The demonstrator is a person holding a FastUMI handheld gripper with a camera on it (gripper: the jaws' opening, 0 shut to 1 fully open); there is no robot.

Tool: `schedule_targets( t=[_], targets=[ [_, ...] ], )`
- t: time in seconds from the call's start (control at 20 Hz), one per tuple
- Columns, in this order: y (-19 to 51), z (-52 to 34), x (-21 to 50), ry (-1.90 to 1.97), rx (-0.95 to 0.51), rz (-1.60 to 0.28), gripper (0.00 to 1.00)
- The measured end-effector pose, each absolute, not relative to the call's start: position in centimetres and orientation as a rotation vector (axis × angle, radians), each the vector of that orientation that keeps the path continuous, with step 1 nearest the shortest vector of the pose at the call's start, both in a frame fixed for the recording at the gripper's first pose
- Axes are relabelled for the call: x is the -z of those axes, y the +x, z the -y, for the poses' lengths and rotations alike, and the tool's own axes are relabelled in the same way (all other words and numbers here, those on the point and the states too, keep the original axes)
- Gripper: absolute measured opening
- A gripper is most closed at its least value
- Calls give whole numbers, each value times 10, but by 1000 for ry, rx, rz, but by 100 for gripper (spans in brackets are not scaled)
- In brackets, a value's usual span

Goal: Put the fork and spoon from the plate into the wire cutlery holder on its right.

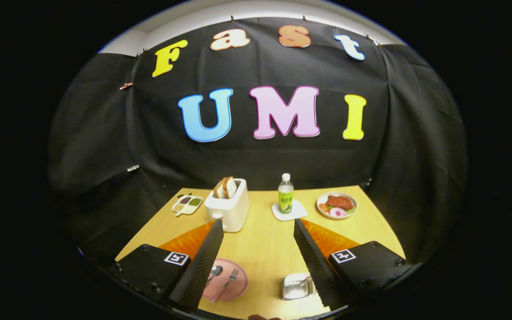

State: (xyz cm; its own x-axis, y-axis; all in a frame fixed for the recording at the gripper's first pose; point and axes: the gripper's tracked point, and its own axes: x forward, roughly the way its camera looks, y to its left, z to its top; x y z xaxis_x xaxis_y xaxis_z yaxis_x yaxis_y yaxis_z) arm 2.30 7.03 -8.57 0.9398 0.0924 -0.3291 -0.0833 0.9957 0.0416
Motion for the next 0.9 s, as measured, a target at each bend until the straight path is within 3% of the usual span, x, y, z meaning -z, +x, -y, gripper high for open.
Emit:
schedule_targets(
  t=[0.9],
  targets=[
    [-20, -156, 349, -144, -140, -1067, 99]
  ],
)
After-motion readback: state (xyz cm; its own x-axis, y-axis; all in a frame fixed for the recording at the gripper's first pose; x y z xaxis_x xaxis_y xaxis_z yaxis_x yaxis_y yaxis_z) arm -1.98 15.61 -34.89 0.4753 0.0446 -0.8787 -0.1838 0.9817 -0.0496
